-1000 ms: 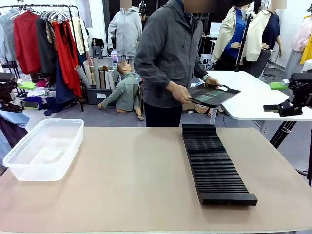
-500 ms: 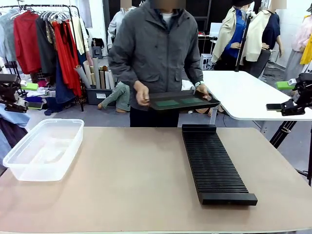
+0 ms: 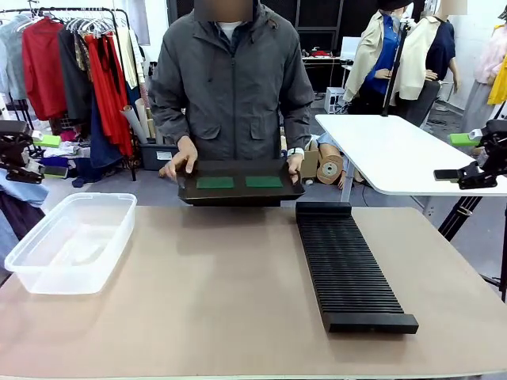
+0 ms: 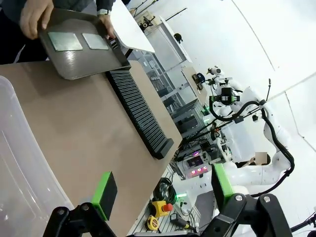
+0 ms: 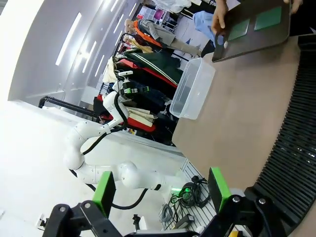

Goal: Sort PCBs into racks and boxes based on the side picked up.
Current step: Pick up the Blank PCB handed by the Human.

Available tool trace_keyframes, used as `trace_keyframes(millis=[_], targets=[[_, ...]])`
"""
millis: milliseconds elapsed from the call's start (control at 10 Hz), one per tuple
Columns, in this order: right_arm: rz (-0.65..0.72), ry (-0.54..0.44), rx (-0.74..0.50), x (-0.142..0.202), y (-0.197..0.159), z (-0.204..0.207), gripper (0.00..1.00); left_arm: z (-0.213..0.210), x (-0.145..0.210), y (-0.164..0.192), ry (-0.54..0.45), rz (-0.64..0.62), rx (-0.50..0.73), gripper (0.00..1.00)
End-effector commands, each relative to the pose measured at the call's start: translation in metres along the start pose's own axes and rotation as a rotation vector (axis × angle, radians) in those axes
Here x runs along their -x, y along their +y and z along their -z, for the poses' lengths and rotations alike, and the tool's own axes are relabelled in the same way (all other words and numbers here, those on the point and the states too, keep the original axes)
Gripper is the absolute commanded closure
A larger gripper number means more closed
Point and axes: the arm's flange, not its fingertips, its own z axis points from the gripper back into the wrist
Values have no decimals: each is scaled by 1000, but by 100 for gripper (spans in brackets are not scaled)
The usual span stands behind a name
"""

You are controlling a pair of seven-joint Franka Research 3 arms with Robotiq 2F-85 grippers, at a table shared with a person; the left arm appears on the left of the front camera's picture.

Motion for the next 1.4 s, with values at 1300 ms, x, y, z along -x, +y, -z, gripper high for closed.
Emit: trace_keyframes(millis=[1300], targets=[[6, 3, -9, 0, 2, 0, 0, -1, -1, -2, -4, -10, 6, 0]])
